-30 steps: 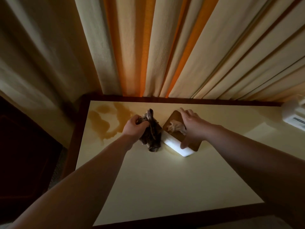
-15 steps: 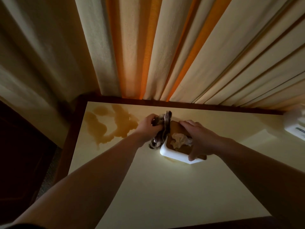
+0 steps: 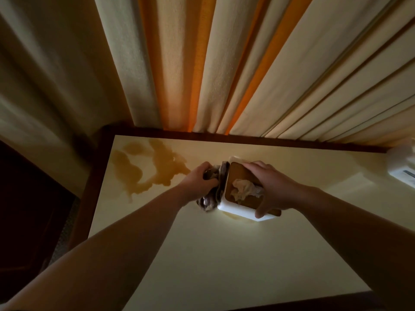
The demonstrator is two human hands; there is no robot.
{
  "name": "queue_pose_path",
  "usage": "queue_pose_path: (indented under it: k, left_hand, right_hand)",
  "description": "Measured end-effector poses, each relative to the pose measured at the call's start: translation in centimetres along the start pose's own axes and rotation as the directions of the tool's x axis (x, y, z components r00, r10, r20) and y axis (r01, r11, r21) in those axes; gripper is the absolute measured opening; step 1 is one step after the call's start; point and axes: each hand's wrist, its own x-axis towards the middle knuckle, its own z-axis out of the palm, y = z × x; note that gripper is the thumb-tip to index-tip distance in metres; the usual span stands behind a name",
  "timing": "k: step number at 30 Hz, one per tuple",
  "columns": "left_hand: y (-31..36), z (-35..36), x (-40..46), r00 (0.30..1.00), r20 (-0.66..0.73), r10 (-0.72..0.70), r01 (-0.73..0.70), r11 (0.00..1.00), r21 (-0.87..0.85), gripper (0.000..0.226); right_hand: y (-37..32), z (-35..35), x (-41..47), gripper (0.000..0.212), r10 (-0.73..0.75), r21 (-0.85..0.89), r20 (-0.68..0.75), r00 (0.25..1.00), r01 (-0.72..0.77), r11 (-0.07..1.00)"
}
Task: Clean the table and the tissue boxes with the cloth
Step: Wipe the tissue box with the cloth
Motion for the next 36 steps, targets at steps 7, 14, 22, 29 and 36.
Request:
queue_pose_path:
  k: [7, 14, 22, 29, 36]
  left_hand:
    - [1.0, -0.4, -1.0, 0.994, -0.092, 0.066, -0.070, 0.996, -0.049, 0.012]
    - [3.5, 0.0, 3.8, 0.983, -0.173, 0.058, -0.076, 0.992, -0.101, 0.025]
    - [1.4, 0.3, 2.1, 0.998, -0.058, -0.019, 0.016, 0.998, -0.063, 0.022]
    - [-0.8, 1.0, -3.7, 0.999, -0.047, -0.019, 0.016, 0.998, -0.064, 0.014]
    - [1.7, 0.2, -1.1, 0.990, -0.132, 0.045, -0.058, 0.994, -0.096, 0.015]
  right_hand:
    - [-0.5, 0.0, 0.0, 0.144, 0.034, -0.021, 0.016, 0.999, -0.034, 0.999]
    - [0.1, 0.3, 0.2, 0.138, -0.030, -0.022, 0.013, 0.999, 0.030, 0.999]
    - [0.2, 0.2, 0.2, 0.140, -0.019, 0.011, 0.002, 1.000, 0.019, 1.000]
    - [-0.9, -0.2, -0.1, 0.151, 0.059, -0.016, 0.012, 0.998, -0.058, 0.998]
    - [-0.9, -0.2, -0.2, 0.143, 0.029, -0.013, 0.008, 1.000, -0.029, 0.999]
